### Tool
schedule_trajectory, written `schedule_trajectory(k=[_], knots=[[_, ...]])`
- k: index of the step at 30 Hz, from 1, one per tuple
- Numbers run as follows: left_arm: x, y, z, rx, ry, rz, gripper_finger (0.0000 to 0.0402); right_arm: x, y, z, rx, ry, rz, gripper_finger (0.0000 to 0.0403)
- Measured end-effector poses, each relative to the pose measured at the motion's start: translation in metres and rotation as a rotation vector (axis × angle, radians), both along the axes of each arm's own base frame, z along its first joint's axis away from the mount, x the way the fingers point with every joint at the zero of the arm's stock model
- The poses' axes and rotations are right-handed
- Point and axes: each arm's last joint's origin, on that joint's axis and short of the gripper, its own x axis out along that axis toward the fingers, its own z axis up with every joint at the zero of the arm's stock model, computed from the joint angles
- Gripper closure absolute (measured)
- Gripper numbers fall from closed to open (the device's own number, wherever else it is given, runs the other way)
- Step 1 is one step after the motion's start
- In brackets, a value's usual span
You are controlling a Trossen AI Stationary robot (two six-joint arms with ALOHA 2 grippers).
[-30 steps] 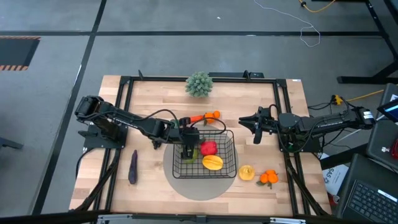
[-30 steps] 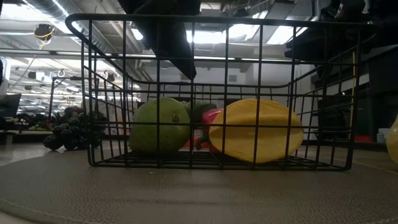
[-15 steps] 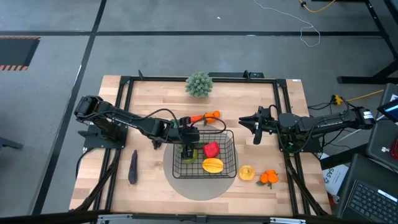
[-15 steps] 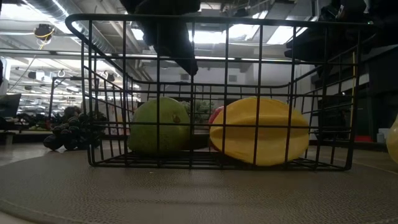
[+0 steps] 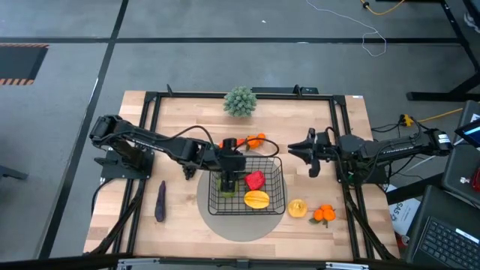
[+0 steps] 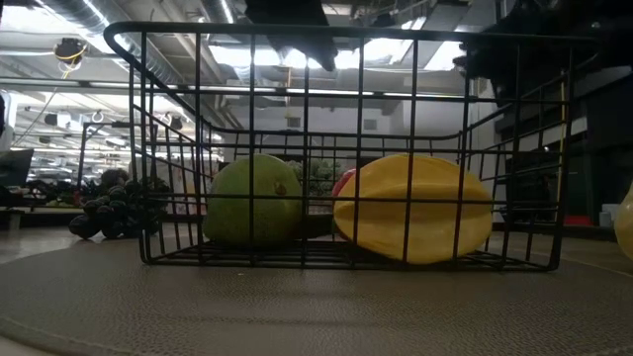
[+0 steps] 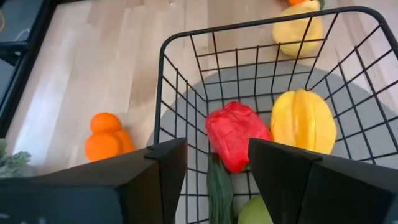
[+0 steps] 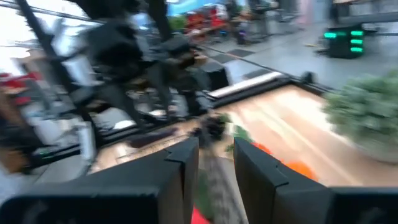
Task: Build produce basket
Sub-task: Put the yellow pear into the black wire basket
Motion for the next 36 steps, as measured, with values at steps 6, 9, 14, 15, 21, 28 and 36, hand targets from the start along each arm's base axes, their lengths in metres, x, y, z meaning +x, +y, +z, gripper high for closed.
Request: schedule_trajectory(k=[6,9,14,15,21,28,36], knots=[[-0.002,0.001,-0.001,0.01,0.025,0.006,0.0243,-0.001,0.004,0.015,-0.085,-0.155,0.124,0.0306],[-0.002,0.001,-0.001,0.01,0.026,0.006,0.0243,-0.003,0.006,0.024,-0.131,-0.259,0.188,0.0306],[-0.002,0.001,-0.001,0.012,0.026,0.005,0.0243,-0.012,0.015,0.04,-0.202,-0.468,0.534,0.0306],[-0.002,0.001,-0.001,0.017,0.026,0.002,0.0243,-0.017,0.019,0.046,-0.261,-0.563,0.666,0.0306],[-0.001,0.002,0.0,0.077,0.033,-0.041,0.0243,-0.053,0.034,0.067,-0.663,-1.071,1.049,0.0306],[-0.001,0.002,0.0,0.097,0.035,-0.049,0.0243,-0.052,0.035,0.069,-0.686,-1.14,0.895,0.0306],[0.0,0.007,0.0,0.137,0.038,-0.026,0.0243,-0.047,0.032,0.072,-0.617,-1.109,0.664,0.0306]])
